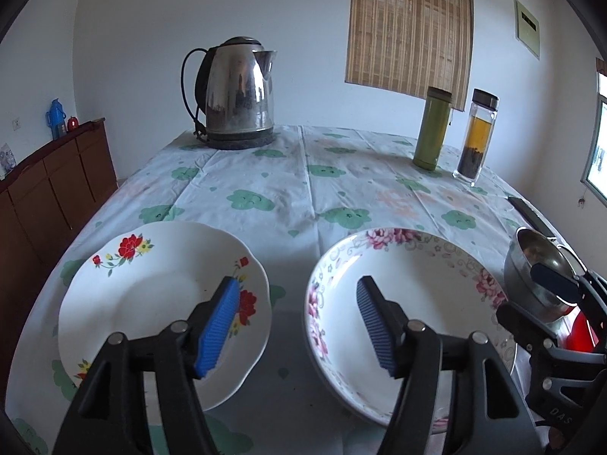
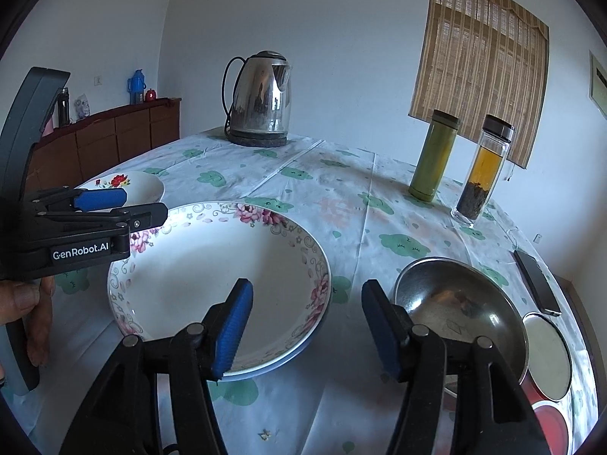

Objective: Organize plates and bowls
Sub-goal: 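Open both tools and release the pink-floral plate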

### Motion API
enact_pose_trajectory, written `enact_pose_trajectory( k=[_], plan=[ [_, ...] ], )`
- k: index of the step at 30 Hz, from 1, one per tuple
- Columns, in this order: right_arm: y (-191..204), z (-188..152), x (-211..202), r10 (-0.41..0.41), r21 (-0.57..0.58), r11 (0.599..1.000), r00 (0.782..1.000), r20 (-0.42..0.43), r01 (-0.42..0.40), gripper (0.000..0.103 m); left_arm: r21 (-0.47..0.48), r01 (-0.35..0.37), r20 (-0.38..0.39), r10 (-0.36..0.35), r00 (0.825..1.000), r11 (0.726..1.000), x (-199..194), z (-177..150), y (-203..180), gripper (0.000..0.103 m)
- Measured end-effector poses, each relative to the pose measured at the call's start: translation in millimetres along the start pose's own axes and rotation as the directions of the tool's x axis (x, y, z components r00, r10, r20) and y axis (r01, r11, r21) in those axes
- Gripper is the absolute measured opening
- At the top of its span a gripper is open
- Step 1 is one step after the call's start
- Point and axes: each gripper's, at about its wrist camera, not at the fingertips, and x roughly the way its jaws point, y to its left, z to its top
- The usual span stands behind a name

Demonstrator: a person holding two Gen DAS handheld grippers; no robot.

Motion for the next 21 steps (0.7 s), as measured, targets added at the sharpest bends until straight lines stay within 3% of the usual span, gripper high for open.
enact_pose_trajectory(
  k=[16, 21],
  plan=[
    [1.8, -0.3, -7.6, 0.001, -0.007, 1.000, 0.999, 0.045, -0.001, 0.062, -0.012, -0.018, 0.022, 0.018, 1.000, 1.000, -4.1, 0.7, 3.4, 0.067],
    [2.1, 0.3, -10.0, -0.004, -0.006, 1.000, 0.998, 0.064, 0.004, 0.062, -0.016, -0.025, 0.028, 0.025, 0.999, 1.000, -5.0, 1.4, 4.6, 0.072]
  ],
)
